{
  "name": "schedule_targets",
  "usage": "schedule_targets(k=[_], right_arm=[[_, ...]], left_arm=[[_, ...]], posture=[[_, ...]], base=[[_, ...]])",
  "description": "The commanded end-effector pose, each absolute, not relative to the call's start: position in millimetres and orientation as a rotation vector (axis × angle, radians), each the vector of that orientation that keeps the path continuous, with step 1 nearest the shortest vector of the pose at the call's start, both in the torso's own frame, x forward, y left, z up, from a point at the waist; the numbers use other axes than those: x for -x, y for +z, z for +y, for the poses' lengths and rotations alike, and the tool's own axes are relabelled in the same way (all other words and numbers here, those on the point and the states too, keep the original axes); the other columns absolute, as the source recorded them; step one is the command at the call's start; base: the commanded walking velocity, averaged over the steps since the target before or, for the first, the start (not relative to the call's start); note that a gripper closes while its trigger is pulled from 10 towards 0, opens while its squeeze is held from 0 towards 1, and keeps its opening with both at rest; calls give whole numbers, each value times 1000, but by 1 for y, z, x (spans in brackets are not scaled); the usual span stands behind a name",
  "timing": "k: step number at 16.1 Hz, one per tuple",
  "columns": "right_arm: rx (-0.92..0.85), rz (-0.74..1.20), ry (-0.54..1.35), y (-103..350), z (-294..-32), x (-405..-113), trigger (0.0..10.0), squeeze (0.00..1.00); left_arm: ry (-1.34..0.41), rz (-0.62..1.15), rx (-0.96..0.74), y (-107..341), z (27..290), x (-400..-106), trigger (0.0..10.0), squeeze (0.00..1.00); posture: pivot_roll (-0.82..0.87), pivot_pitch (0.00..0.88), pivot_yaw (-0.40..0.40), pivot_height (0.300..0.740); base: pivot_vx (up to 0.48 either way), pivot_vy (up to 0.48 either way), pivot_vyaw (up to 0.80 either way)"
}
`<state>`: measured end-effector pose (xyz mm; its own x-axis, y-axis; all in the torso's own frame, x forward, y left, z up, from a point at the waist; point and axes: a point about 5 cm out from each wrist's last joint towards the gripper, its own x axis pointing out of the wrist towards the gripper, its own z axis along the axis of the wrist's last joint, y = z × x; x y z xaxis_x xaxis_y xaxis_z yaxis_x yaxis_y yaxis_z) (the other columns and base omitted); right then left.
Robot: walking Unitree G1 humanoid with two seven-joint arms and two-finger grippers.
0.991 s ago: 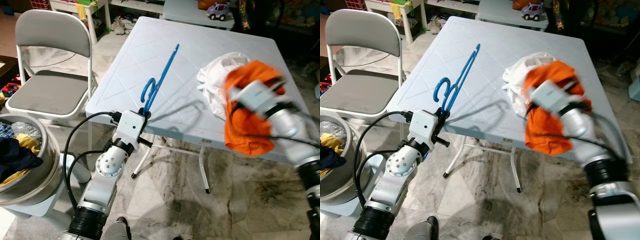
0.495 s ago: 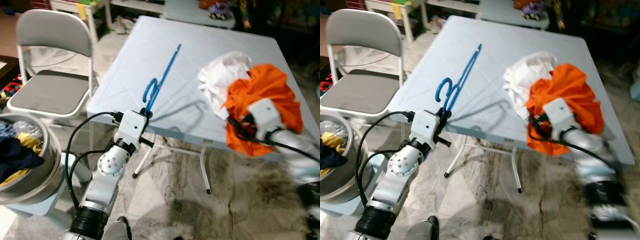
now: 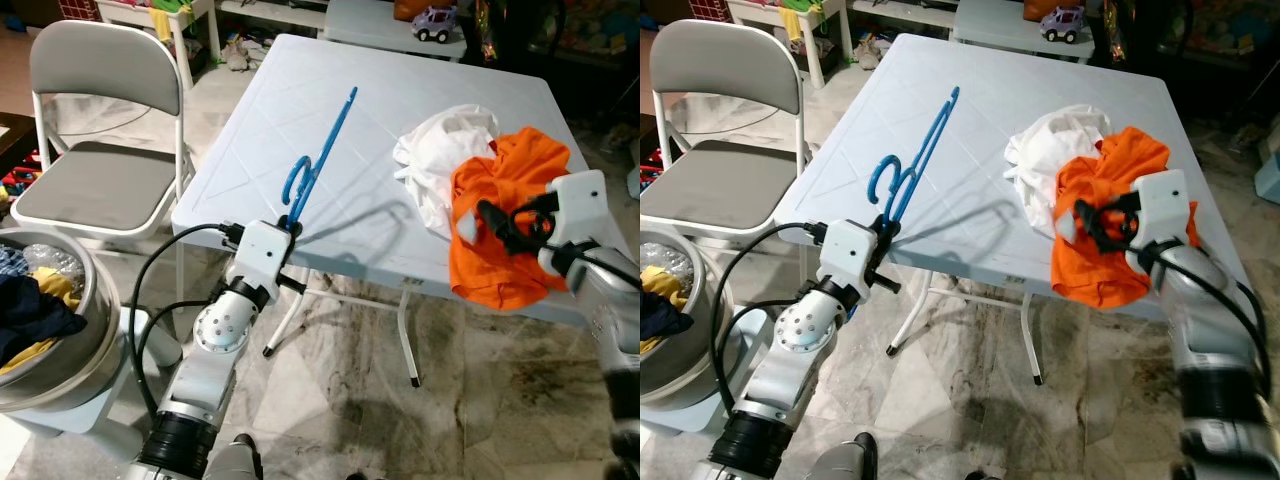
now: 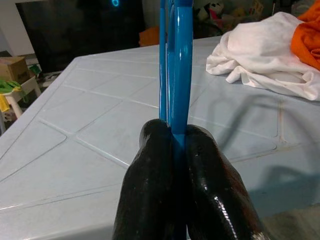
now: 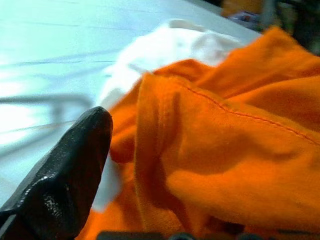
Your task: Hang hanger
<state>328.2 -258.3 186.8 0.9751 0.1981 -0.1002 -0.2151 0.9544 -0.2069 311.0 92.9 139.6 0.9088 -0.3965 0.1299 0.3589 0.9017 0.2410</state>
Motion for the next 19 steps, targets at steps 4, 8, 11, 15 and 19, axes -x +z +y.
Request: schedule_targets(k=[4, 8, 11, 15, 19], right_arm=[[428, 96, 352, 194, -261, -290, 10000, 0], [410, 25, 280, 200, -270, -267, 10000, 0], [374, 81, 184, 182, -277, -252, 10000, 0], [321, 227, 441, 144, -234, -232, 10000, 0], [435, 207, 470, 150, -230, -256, 10000, 0]], left_arm=[[-406, -111, -218, 127, 92, -311, 10000, 0], [-419, -113, -213, 127, 88, -313, 10000, 0], [-423, -107, -219, 125, 88, -314, 10000, 0], [-440, -109, -211, 125, 83, -316, 10000, 0], [-442, -114, -210, 126, 83, -318, 10000, 0]], posture=[[227, 135, -120, 740], [211, 126, -111, 740], [204, 121, -106, 740], [191, 114, -98, 740], [196, 104, -98, 740]], base=[[0, 0, 0], [0, 0, 0], [0, 0, 0], [0, 0, 0], [0, 0, 0]])
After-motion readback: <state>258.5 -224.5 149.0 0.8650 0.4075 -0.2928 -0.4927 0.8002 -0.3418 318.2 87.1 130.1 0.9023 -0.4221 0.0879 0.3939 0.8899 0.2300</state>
